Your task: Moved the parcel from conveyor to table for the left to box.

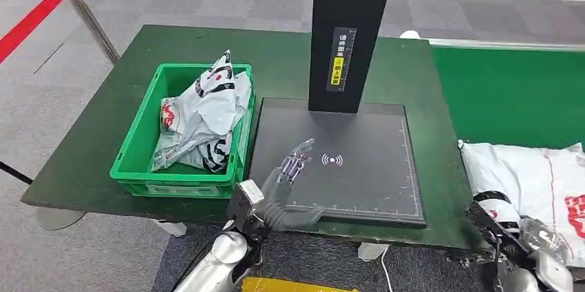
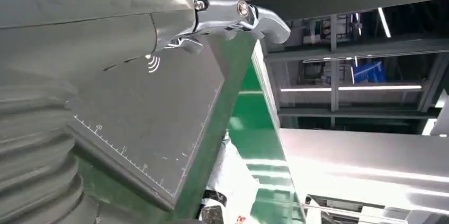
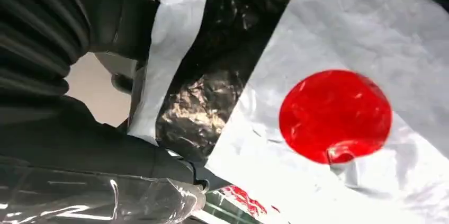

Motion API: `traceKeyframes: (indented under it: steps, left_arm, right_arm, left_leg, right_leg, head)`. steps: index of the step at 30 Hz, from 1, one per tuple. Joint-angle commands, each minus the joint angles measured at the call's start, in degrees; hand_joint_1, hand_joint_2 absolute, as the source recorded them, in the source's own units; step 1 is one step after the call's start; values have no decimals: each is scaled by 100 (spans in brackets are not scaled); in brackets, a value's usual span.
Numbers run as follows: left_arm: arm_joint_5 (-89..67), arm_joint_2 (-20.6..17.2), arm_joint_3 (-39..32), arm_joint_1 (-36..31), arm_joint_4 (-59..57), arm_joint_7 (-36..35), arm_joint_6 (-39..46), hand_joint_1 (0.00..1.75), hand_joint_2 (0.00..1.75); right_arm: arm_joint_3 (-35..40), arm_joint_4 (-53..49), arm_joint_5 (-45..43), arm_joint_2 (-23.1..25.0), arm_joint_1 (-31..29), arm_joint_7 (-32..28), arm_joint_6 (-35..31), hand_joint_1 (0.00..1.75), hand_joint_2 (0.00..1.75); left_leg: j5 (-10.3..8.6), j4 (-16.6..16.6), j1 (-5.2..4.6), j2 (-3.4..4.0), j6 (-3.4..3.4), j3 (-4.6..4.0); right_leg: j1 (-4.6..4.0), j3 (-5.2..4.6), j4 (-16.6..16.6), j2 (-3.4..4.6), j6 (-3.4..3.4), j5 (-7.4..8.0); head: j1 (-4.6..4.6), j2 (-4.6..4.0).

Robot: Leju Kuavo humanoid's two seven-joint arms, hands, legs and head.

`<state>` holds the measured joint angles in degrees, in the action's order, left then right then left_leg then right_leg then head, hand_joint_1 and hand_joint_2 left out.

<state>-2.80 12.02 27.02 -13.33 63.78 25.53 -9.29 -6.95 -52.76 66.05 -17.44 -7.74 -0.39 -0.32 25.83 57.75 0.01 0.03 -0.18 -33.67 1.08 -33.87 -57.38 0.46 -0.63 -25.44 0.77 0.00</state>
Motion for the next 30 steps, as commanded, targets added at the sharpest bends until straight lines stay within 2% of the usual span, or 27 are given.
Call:
traceKeyframes:
  steps: [1, 16, 21, 30]
  left_arm:
    - [-65, -111, -160, -11, -241, 38, 25, 0, 175]
    - [-72, -117, -161, -6, -289, 54, 83, 0, 175]
    - [-136, -116, -152, 7, -301, 91, 147, 0, 175]
    - [-171, -85, -181, -35, -325, 122, 224, 0, 175]
  right_arm:
    - [14, -271, -122, 481, 229, -92, -61, 175, 175]
    - [-168, -513, -198, 551, 288, -257, -368, 175, 175]
    - [-361, -856, -426, 749, 335, -361, -851, 175, 175]
    - [-536, -1383, -813, 906, 461, -443, -1078, 175, 175]
  left_leg:
    - [-3, -19, 11, 12, -8, 13]
    - [9, -13, 6, 29, -22, 13]
    - [12, -14, 7, 32, -25, 15]
    - [13, -11, 7, 24, -22, 10]
  right_leg:
    - [-13, 12, 22, 7, 12, 8]
    - [-20, 4, 10, 33, 14, 2]
    - [-21, 4, 13, 36, 17, 1]
    - [-13, -3, 6, 27, 16, -3]
  head:
    - [0, 0]
    - [0, 0]
    - [0, 0]
    - [0, 0]
